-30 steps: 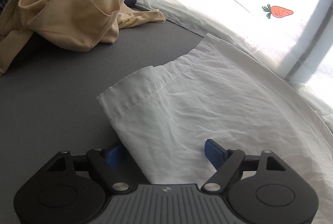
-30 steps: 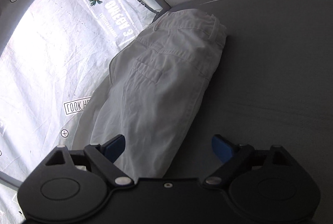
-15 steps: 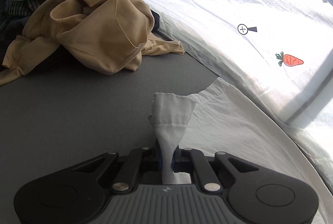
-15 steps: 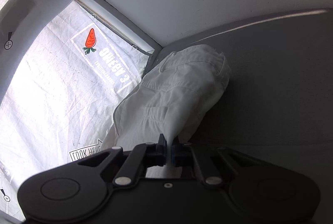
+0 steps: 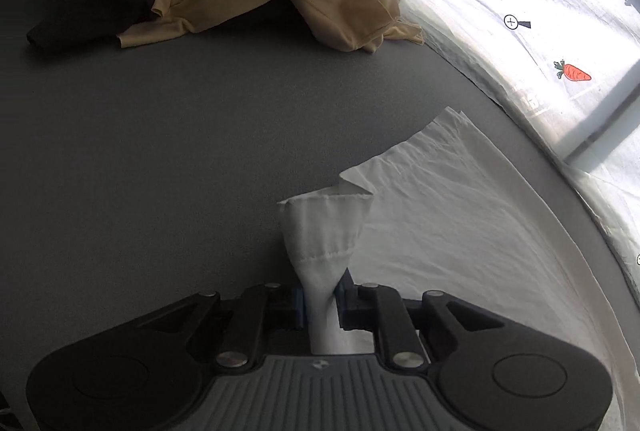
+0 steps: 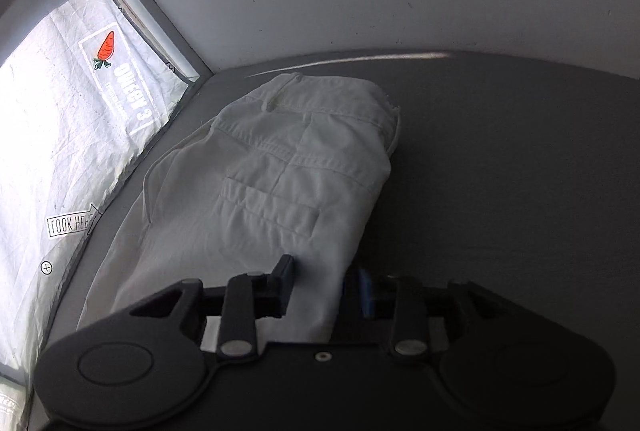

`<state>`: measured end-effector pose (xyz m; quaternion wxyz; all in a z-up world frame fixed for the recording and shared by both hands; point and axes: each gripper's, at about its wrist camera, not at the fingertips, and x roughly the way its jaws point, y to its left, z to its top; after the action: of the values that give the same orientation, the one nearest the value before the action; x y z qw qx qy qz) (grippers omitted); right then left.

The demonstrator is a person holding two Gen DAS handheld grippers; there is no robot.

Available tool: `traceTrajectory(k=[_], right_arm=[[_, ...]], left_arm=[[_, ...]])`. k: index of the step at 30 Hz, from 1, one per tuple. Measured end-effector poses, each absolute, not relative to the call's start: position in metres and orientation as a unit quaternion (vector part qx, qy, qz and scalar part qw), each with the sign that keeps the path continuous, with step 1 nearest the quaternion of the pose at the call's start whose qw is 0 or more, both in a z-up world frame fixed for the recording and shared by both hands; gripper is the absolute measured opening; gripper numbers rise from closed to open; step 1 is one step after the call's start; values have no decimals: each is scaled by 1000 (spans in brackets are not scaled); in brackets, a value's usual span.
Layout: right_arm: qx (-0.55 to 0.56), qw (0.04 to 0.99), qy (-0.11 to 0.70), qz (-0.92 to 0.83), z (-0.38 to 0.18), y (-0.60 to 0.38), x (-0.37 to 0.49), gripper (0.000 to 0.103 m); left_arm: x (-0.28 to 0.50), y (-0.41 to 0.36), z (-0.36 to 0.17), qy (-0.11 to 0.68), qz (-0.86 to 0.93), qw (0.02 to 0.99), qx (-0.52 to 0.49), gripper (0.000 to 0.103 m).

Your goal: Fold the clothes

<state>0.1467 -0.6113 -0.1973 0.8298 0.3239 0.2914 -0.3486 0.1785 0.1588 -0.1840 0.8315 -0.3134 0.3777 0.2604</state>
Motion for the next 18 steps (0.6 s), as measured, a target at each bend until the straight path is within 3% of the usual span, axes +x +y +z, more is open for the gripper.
traceTrajectory(k=[4,5,7,18], right_arm=[[226,862,303,-338,-186,-574,160,61],[201,869,307,-331,-183,-562,168,76],[146,885,318,-307,-182,-536,190,88],[-36,940,335,-45,-179,-381,297,87]], left_arm=[[168,166,-193,369,272,821,-341,45],[170,165,-193,369,269,823,-338,51],[176,162,-192,372,266,829,-321,56],[190,160,-188,391,267,837,-274,58]])
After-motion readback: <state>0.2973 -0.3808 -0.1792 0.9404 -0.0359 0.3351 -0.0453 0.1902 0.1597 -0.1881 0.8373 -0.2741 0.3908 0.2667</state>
